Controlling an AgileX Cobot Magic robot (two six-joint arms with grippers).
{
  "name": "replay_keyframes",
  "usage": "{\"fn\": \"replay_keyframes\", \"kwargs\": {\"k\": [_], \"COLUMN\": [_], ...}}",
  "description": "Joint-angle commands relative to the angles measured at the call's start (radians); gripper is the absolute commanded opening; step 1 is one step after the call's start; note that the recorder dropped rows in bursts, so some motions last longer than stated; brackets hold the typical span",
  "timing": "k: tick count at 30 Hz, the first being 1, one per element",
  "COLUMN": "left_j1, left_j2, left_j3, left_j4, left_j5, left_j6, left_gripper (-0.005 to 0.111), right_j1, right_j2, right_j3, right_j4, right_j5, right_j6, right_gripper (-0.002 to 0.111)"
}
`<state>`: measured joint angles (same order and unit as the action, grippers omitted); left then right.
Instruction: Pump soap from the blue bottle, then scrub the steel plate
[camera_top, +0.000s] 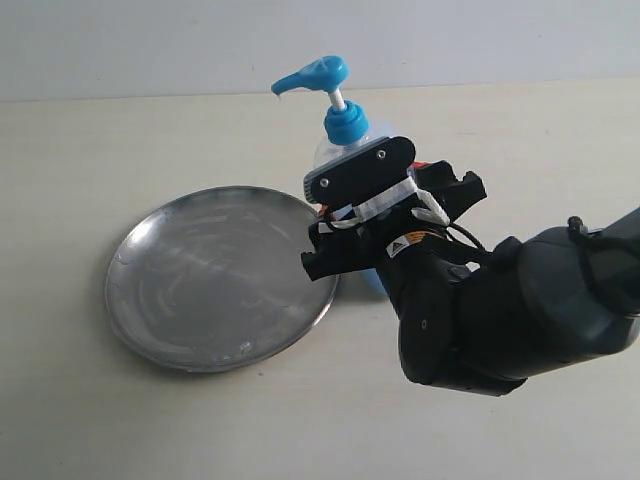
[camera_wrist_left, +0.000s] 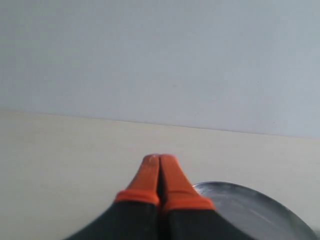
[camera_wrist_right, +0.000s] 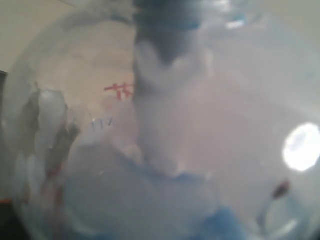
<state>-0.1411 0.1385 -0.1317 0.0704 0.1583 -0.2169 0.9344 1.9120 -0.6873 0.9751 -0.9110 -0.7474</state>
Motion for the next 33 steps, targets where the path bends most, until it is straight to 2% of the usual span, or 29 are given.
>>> {"fn": "replay_keyframes", "kwargs": {"k": [1, 9, 16, 23, 31, 33], "left_j1": [0.002, 0.002, 0.002, 0.002, -0.002, -0.022], "left_j2": [0.148, 0.477, 0.665, 0.723, 0.723, 0.723], "left_j3": [-0.122, -0.374, -0.496, -0.509, -0.509, -0.509], "left_j4": [-0.006, -0.008, -0.027, -0.039, -0.076, -0.083], "left_j5": [0.003, 0.198, 0.218, 0.092, 0.070, 0.070], "left_j6": [0.065, 0.136, 0.146, 0.142, 0.142, 0.155], "left_gripper": [0.000, 0.000, 0.000, 0.000, 0.000, 0.000], "right_j1": [-0.004, -0.004, -0.004, -0.004, -0.004, -0.004], "right_j2": [-0.003, -0.028, -0.080, -0.084, -0.083, -0.083], "right_j3": [-0.003, -0.003, -0.003, -0.003, -0.003, -0.003], "right_j4": [0.000, -0.006, -0.010, -0.008, 0.009, 0.009], "right_j5": [0.047, 0.050, 0.057, 0.086, 0.091, 0.094], "right_j6": [-0.012, -0.012, -0.038, -0.067, -0.100, -0.102], "right_gripper": [0.000, 0.000, 0.000, 0.000, 0.000, 0.000]}}
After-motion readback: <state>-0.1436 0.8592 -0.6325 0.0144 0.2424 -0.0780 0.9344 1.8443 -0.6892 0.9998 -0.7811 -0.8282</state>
